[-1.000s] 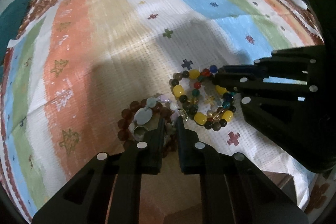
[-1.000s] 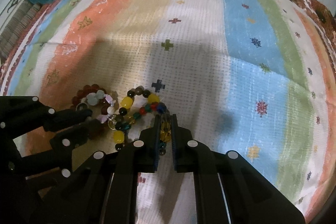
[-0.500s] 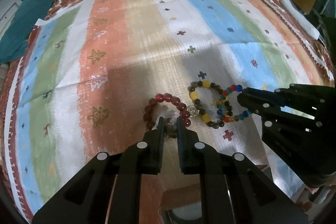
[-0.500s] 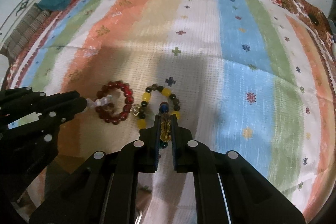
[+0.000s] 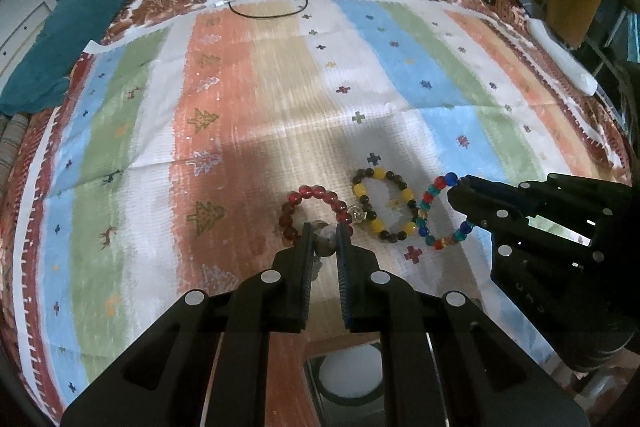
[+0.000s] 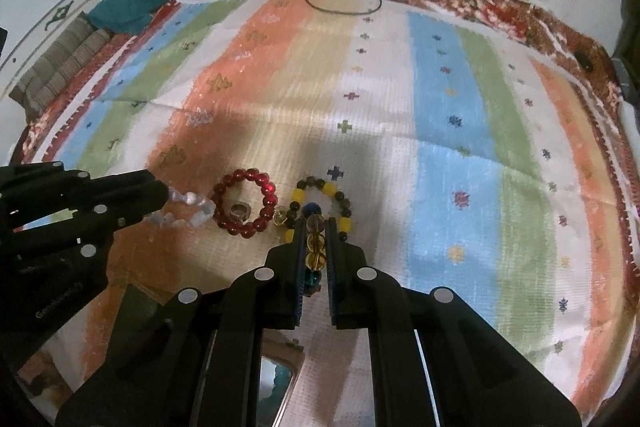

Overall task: Organize jewelry
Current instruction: 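Lift both held bracelets and carry them over the silver tin, then lower both bracelets into the tin and open both tools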

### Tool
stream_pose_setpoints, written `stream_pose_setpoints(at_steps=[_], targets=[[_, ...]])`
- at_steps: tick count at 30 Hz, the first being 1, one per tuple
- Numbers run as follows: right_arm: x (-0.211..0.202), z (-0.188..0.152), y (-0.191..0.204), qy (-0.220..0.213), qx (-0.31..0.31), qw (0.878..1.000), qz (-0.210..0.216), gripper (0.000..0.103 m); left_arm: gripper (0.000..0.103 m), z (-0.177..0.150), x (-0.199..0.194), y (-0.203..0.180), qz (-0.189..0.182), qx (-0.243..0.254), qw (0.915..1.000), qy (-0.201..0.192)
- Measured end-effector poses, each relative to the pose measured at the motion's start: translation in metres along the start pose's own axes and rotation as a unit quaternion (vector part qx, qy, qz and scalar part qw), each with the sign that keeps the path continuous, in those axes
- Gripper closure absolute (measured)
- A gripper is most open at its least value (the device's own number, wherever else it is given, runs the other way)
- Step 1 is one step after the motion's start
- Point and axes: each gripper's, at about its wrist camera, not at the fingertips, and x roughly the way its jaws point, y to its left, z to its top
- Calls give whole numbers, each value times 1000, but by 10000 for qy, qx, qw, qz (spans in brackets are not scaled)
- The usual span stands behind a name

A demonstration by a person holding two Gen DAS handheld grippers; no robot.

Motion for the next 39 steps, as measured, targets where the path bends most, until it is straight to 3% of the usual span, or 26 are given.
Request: stream_pose_setpoints(at_steps=[22,39], targets=[[-65,-28,12,-705,168,9973,104,93,92,-36,-63,-13,-126,-248,9979,-580],[-90,-63,27,-771,14,9968,212,93,92,-69,-95,-24,-286,-194,9954,-895]])
